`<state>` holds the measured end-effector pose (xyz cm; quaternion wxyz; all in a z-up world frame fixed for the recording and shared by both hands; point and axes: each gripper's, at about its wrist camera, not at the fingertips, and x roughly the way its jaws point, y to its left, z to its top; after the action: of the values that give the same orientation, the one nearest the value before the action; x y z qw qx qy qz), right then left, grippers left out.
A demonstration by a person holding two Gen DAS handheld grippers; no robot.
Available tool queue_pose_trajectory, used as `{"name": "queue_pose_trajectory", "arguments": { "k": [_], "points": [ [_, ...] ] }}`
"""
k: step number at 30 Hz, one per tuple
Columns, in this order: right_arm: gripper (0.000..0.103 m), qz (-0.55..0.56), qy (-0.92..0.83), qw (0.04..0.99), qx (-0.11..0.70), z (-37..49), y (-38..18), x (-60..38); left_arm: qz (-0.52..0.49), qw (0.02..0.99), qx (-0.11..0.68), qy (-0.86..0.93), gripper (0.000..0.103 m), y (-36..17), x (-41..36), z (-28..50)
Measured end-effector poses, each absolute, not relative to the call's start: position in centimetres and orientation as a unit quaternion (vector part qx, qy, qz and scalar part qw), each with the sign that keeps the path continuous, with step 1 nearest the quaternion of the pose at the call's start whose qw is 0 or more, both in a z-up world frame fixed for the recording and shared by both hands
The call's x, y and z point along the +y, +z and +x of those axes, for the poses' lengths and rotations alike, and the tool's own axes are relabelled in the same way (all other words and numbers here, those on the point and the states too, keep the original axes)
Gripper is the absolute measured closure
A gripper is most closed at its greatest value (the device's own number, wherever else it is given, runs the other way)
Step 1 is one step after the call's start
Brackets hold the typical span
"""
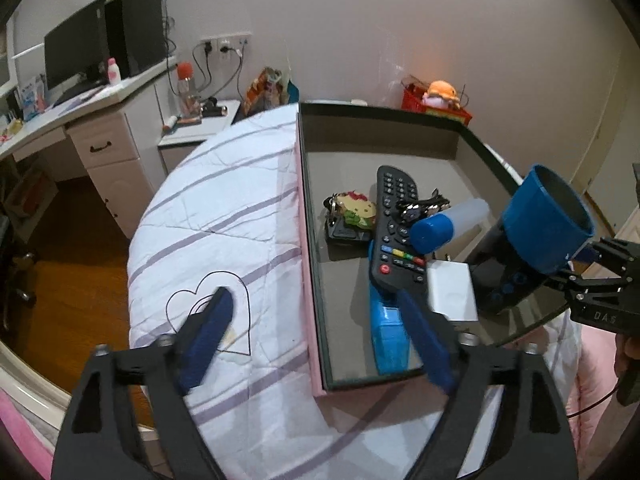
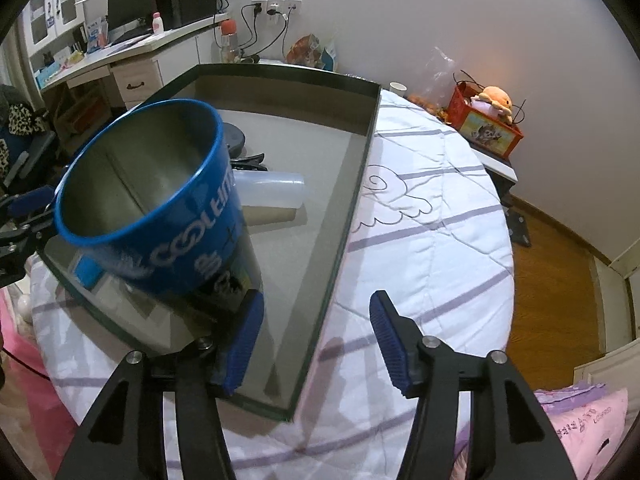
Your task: Organize rigid objects
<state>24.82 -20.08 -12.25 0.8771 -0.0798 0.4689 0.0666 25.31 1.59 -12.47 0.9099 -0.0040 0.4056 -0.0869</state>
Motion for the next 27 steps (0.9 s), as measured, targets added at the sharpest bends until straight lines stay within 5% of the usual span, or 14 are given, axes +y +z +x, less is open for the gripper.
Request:
{"name": "queue_pose_trajectory", "arguments": {
  "k": [4,12,16,27],
  "points": [
    [0.022,-0.089,0.053,0.886,0.452,23.5,-11.4,-20.1,-0.008,0.918,0.389,-0.080,0.001,-11.7,1.4,23.9],
    [0.018,-0.101,0.057,0.906,0.406,20.8,-9.6,-19.7,-0.023,0.932,0.353,-0.083,0.001,-10.2,1.4,20.7],
    [0.000,-0.106,0.054,0.919,0.377,19.2,-8.6,-19.2,-0.023,0.940,0.328,-0.086,0.001,-9.0,1.0,18.8],
    [0.000,-0.078,0.057,0.946,0.310,14.6,-6.4,-18.0,-0.026,0.959,0.265,-0.100,0.000,-6.7,0.0,14.0]
  ]
}}
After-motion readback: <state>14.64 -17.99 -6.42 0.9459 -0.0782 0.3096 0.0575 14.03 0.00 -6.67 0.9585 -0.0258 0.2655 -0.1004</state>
